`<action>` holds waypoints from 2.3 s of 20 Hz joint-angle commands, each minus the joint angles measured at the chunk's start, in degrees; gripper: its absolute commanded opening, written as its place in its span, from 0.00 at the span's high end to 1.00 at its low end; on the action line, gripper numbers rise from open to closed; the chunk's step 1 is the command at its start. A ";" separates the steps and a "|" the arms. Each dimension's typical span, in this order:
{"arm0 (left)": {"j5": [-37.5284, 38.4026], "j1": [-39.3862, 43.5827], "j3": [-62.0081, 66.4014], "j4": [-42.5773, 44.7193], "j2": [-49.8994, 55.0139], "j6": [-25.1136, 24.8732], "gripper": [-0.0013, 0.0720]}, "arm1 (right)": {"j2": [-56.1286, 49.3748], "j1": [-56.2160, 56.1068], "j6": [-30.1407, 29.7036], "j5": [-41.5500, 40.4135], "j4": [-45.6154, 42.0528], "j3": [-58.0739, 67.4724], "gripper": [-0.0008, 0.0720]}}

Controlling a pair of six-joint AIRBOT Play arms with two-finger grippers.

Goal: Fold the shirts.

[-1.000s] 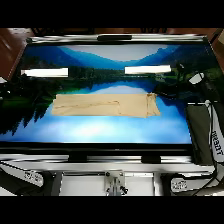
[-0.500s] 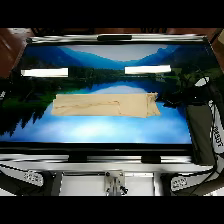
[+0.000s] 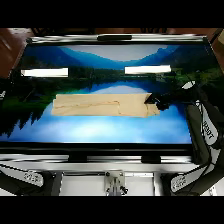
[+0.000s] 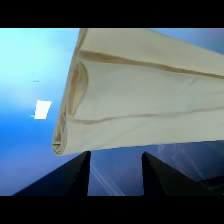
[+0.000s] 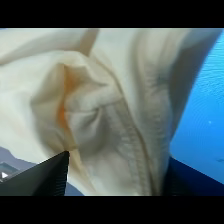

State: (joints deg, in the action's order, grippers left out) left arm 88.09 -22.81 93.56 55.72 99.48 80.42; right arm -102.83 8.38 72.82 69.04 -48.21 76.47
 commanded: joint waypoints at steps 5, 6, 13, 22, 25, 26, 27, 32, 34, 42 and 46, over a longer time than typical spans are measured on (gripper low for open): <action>0.02 2.23 0.04 -0.17 -0.02 0.44 0.47 | -1.11 -5.05 -0.79 -0.02 3.76 -0.02 0.88; 0.02 2.75 0.04 -0.17 -0.02 0.39 0.47 | -0.63 -5.01 -0.44 0.22 4.55 -0.02 0.88; -2.43 13.66 -0.07 -5.51 0.90 0.28 0.93 | 11.08 -4.15 3.87 2.43 3.50 0.55 0.88; -27.21 41.86 -0.02 -11.65 2.01 2.82 0.93 | 27.02 -4.15 14.08 13.29 -6.82 4.61 0.88; -31.17 48.02 -0.07 -8.44 2.95 2.80 0.93 | 31.12 -4.15 15.69 17.35 -10.69 4.61 0.88; -31.10 49.37 -0.07 -7.17 3.43 2.82 0.93 | 32.50 -4.15 16.24 18.45 -11.91 4.61 0.88; -31.08 50.58 -0.09 -6.38 4.04 2.82 0.93 | 33.75 -4.15 16.72 19.34 -12.72 4.61 0.88; -33.53 56.22 -0.07 -9.64 7.72 3.17 0.93 | 38.58 -4.17 20.13 21.07 -13.86 4.61 0.88; -35.67 59.12 -0.04 -12.72 9.84 1.25 0.93 | 39.17 -4.22 21.68 21.44 -13.77 4.61 0.88; -42.21 63.80 0.00 -18.23 13.77 1.25 0.93 | 39.36 -4.20 23.85 24.59 -13.68 4.61 0.88; -39.06 59.23 0.00 -15.23 10.40 1.09 0.93 | 39.34 -4.22 24.35 23.91 -13.64 4.61 0.88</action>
State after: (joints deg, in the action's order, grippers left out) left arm 47.51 38.85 93.49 38.39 111.85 81.67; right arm -63.53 4.21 96.49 93.12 -61.89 81.03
